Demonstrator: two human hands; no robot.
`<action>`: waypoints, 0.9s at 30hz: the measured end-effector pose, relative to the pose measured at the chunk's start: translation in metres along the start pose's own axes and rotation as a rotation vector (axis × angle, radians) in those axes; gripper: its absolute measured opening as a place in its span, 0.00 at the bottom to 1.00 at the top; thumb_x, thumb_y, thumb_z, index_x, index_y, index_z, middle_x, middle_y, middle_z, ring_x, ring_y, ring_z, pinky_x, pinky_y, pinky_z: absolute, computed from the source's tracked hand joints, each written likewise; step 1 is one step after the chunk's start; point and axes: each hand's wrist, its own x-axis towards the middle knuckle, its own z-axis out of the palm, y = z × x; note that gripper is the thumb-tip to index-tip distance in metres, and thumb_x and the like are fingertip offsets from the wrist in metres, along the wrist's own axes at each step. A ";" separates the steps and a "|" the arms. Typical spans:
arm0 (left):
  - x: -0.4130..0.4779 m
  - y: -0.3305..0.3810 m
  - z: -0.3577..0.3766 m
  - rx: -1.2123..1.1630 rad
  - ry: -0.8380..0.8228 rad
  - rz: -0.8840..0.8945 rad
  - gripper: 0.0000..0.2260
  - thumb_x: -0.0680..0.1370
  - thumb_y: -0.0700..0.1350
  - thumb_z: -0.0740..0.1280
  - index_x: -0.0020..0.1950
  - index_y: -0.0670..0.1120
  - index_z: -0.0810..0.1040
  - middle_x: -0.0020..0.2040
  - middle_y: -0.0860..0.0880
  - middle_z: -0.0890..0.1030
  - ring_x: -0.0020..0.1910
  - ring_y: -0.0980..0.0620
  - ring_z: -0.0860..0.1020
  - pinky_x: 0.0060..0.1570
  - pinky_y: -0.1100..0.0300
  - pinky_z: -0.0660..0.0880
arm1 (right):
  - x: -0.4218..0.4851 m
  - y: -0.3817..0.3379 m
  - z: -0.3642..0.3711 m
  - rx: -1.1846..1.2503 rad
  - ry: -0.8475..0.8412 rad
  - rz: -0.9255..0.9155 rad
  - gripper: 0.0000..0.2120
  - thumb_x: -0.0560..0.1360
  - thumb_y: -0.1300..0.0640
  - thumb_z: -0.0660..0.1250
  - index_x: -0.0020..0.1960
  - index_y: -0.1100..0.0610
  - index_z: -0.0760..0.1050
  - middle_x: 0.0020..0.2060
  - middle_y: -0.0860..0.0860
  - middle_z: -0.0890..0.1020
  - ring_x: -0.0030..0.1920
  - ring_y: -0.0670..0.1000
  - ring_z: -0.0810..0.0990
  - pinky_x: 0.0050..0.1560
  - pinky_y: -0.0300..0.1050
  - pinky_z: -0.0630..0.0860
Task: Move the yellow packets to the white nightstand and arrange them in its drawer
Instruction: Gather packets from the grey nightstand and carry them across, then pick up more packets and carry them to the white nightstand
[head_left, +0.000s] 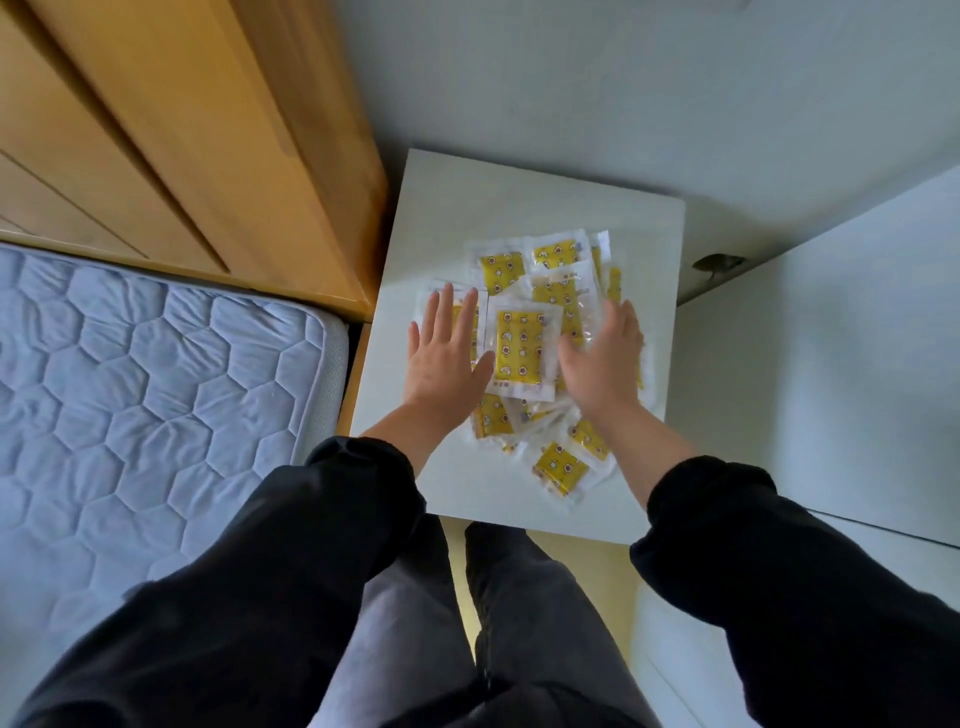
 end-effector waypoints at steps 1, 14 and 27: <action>-0.002 0.007 -0.008 0.014 0.017 0.006 0.31 0.82 0.54 0.54 0.79 0.50 0.41 0.79 0.46 0.41 0.78 0.47 0.39 0.74 0.47 0.42 | -0.004 -0.005 -0.007 0.002 0.000 -0.034 0.33 0.77 0.53 0.64 0.76 0.59 0.53 0.77 0.58 0.52 0.76 0.57 0.49 0.76 0.53 0.51; -0.099 0.040 -0.200 0.002 0.613 -0.024 0.30 0.80 0.49 0.59 0.79 0.48 0.50 0.79 0.44 0.48 0.78 0.44 0.45 0.73 0.45 0.45 | -0.081 -0.168 -0.112 -0.143 0.194 -0.849 0.29 0.72 0.59 0.68 0.70 0.63 0.64 0.73 0.62 0.61 0.73 0.62 0.58 0.71 0.62 0.58; -0.363 -0.078 -0.358 0.352 1.048 -0.440 0.31 0.77 0.55 0.52 0.78 0.51 0.47 0.79 0.44 0.49 0.77 0.44 0.44 0.72 0.41 0.45 | -0.329 -0.373 -0.098 -0.058 0.154 -1.507 0.30 0.72 0.58 0.66 0.72 0.62 0.62 0.73 0.61 0.61 0.74 0.62 0.57 0.71 0.65 0.55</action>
